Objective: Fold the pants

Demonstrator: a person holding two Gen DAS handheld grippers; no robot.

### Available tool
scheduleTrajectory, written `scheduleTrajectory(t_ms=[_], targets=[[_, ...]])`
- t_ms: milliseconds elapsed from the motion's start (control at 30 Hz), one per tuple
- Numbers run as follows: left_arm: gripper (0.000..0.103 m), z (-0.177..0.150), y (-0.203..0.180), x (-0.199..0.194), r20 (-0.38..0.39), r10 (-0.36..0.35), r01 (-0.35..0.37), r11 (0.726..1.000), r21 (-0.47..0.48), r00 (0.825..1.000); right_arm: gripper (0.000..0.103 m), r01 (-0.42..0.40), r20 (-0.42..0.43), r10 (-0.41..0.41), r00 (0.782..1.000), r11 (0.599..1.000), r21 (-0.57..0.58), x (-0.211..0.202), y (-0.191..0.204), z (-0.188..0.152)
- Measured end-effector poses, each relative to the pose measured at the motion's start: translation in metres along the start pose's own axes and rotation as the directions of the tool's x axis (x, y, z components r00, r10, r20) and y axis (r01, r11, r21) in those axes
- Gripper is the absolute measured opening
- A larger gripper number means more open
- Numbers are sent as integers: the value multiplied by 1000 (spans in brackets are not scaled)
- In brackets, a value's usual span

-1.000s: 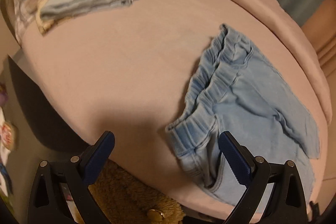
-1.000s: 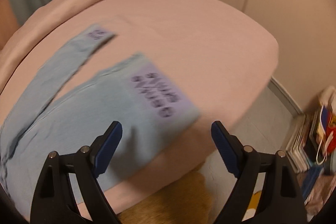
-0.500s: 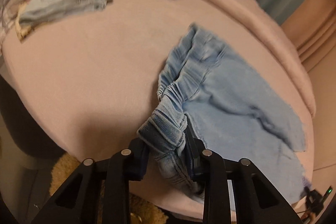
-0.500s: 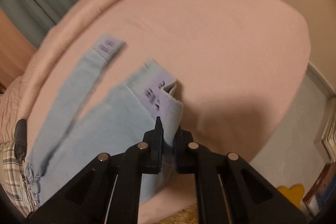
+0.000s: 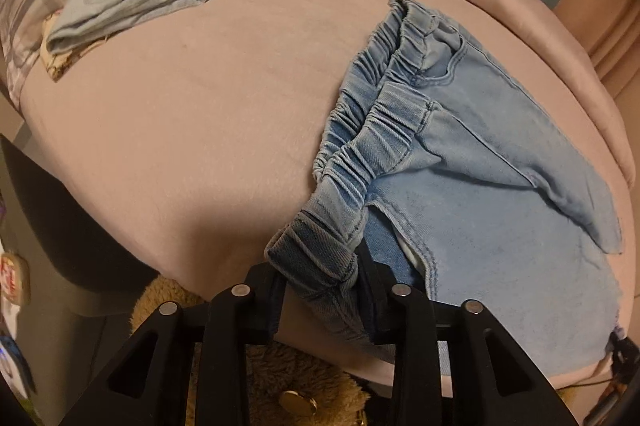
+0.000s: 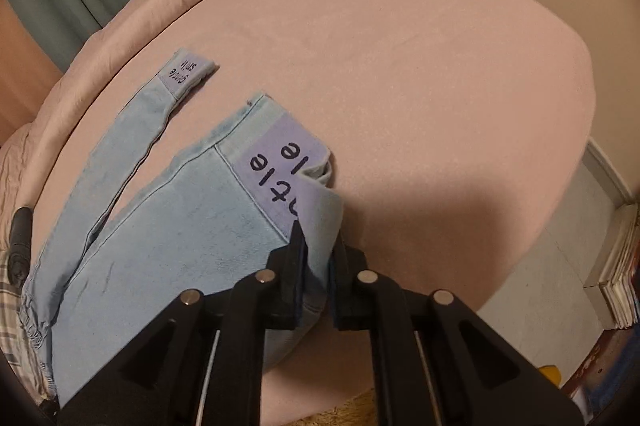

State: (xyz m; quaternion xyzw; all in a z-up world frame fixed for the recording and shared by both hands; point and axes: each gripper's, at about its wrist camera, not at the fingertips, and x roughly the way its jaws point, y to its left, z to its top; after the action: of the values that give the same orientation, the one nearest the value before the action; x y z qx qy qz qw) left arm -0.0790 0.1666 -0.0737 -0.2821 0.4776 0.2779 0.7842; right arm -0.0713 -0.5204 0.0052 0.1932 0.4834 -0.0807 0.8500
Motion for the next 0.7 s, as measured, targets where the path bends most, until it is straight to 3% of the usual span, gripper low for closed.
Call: scheduleTrajectory(t_ms=[33,100,200,233,367,500,567,700], targets=[[36,2,0,-5,-1,-25,25,1000,0,1000,17,27,-5,-27,1000,1000,-4,-5,4,4],[48,5,0,-18,8,-33,33,999,4,999,35,118,20,-117,993,992,-40,-18,13,9],[69,9,2,-41,92,40,-40,999,3,995,46,261,145,-241,960,956,-134,-48,32,15],[72,9,4,-49,118,58,-57,998,-9,991,49,268,162,-245,956,953,-139,-54,36,15],[76,15,11,-65,160,11,-1,998,-63,987,53,181,154,-158,975,973,-146,-55,42,14],[76,22,-10,-66,169,-161,168,985,-31,972,53,87,32,-84,996,989,-124,-17,35,3],[76,24,-22,-66,161,-200,203,979,-7,967,53,36,-46,-39,998,997,-72,7,21,1],[76,29,-51,-58,137,-258,253,966,56,956,55,71,-54,-76,996,994,-87,-11,35,8]])
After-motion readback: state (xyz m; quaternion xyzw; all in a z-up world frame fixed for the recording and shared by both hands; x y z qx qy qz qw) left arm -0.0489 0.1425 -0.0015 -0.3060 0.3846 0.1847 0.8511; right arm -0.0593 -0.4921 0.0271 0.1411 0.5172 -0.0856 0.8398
